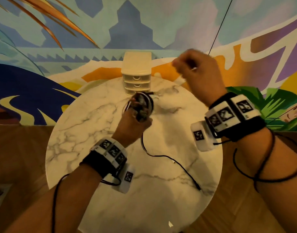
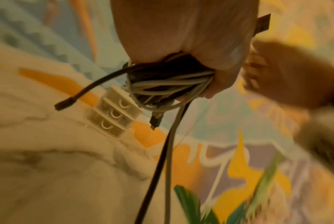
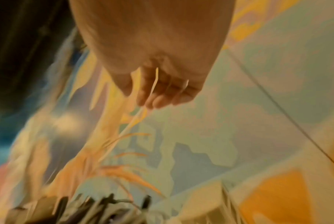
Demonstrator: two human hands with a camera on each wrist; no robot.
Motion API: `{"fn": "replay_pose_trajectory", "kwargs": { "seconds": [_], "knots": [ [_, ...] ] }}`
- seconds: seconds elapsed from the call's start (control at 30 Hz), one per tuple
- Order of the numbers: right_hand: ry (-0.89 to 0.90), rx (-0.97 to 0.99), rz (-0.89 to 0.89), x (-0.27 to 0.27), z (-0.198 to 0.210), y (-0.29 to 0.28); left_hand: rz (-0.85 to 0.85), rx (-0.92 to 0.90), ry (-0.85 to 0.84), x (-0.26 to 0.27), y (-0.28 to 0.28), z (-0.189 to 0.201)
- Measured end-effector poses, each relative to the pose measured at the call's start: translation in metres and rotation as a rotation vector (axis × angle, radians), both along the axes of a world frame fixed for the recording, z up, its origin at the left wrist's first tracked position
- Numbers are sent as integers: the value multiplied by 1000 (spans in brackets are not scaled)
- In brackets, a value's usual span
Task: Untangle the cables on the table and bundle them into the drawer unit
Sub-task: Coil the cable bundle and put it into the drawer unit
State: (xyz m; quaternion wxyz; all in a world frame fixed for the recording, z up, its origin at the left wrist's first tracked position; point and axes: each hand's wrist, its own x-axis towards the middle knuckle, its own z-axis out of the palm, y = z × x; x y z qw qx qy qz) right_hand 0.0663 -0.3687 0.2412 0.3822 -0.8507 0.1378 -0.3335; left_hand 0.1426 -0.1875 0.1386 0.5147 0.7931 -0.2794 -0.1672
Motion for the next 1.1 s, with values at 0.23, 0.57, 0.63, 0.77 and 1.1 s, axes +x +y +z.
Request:
{"fn": "replay_pose_trajectory", "kwargs": {
  "seconds": [0.23,0.57,0.63,0.77,1.1],
  "knots": [
    [404,655,186,-26,-124,29,99,-530,331,17,0,50],
    [465,420,274,-32,-139,45,119,-568,271,18,0,64],
    [422,232,172,-35,-141,42,154,-555,277,19,0,63],
    [351,-22,-42,-47,-154,35,270,-553,279,27,-3,59],
    [282,-143,14,-62,-180,79,335,-852,560,25,-29,71]
  ]
}}
